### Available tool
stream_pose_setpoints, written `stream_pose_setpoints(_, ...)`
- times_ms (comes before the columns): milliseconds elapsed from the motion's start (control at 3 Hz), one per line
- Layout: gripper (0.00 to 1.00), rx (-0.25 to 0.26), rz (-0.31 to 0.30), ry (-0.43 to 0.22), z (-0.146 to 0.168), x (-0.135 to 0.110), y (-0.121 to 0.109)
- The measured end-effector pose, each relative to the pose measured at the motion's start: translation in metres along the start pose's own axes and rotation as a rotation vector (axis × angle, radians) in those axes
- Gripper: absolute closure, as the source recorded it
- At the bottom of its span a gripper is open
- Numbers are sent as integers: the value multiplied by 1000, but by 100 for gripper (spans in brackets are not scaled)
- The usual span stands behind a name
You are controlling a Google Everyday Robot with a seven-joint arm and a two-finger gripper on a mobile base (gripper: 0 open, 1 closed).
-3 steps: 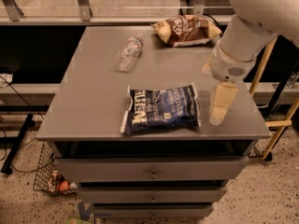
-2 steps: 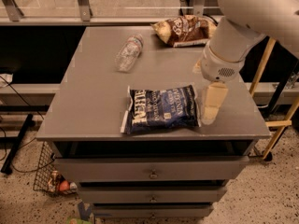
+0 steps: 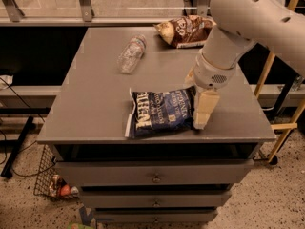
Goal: Move blue chip bag near brown chip bag
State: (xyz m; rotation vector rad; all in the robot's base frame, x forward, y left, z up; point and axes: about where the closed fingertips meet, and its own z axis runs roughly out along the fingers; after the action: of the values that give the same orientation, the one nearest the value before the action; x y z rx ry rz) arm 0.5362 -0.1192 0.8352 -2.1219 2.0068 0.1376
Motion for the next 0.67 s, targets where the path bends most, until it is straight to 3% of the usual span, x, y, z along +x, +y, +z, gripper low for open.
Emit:
stream_pose_setpoints(333,41,-11,-9,-34,4,-7,1)
stream_pose_setpoints(667,64,30,-1,-48,-13,-6,-2)
